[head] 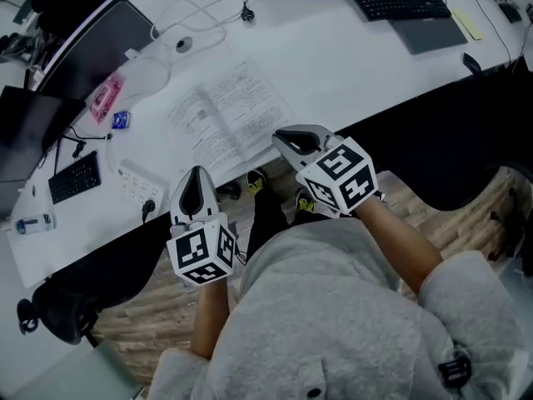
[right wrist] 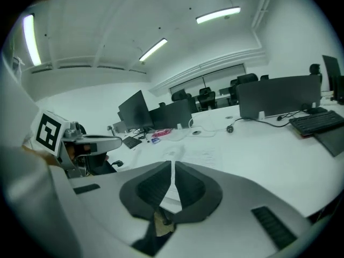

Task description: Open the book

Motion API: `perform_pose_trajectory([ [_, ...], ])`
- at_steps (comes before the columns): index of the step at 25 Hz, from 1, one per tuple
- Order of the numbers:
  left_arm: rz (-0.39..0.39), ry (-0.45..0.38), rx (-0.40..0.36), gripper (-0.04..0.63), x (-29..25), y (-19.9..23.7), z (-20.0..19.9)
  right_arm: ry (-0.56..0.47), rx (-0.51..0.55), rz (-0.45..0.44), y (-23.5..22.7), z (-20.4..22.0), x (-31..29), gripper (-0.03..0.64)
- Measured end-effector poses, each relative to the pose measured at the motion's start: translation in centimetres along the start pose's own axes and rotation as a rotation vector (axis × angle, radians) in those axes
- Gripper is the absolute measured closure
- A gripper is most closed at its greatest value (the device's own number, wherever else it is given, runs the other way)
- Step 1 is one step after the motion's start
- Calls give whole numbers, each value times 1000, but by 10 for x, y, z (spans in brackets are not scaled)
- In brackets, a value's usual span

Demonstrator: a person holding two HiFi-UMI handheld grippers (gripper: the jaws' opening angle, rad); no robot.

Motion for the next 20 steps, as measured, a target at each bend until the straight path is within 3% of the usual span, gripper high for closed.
perform_pose_trajectory([
  [8,52,-57,-24,578,8,-27,-25,-159,2,153,-44,-37,109,575],
  [14,67,-78,-24,578,10,-39,-30,-191,51,289,-70,-41,155,575],
  [20,87,-99,-38,578,7,-51,-39,-229,78,305,-73,-52,175,575],
])
Point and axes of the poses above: the fingertips, and each gripper's own axes: x backward along the fingers, y to its left, z out of its underside, the point moved 1 cm from there along x, backward along the fingers, and after that the axes turned 8 degrees about -x, right-handed, at the moved point
